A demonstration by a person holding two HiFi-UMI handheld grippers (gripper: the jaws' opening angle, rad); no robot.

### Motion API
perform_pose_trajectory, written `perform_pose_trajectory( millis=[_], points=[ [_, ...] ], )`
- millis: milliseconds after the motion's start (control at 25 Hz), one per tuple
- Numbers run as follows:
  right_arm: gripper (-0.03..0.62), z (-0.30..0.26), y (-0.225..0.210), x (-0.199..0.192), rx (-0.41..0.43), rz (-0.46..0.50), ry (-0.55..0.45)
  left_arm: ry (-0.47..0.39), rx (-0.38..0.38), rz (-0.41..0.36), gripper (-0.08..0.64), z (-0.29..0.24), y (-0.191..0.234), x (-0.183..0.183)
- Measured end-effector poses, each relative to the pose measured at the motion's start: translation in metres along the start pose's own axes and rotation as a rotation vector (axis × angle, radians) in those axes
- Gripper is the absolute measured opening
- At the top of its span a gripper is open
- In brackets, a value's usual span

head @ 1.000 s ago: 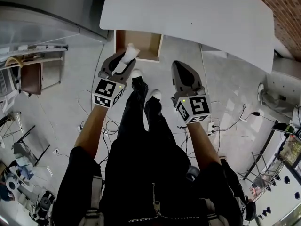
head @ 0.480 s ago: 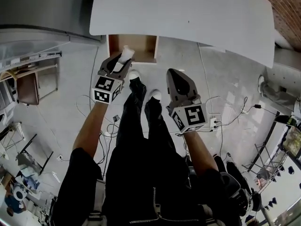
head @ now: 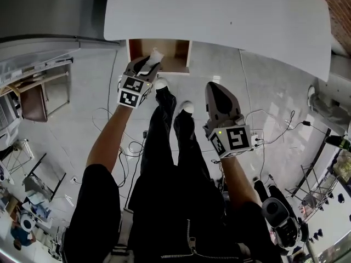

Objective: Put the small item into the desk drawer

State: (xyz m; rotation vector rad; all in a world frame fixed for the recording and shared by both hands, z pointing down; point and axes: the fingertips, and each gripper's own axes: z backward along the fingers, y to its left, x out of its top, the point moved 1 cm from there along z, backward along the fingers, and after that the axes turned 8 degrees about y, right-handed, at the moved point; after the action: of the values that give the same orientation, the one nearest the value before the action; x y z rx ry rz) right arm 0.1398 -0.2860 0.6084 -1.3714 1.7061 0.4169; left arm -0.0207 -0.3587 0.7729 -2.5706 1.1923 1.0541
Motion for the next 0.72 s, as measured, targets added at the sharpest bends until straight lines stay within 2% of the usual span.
perform_pose_trajectory(
  millis=[240, 720],
  points=[
    [0.005, -0.003, -0.01, -0.019, -0.009, -0.024, 0.022, 0.094, -0.019, -0.096, 0.169, -0.041, 0.004, -0.016],
    [0.005, -0.016, -0.012, -0.053, -0.012, -0.082, 0.077, 0.221, -0.062, -0.232, 0.169, -0.091, 0.01, -0.036]
  ],
)
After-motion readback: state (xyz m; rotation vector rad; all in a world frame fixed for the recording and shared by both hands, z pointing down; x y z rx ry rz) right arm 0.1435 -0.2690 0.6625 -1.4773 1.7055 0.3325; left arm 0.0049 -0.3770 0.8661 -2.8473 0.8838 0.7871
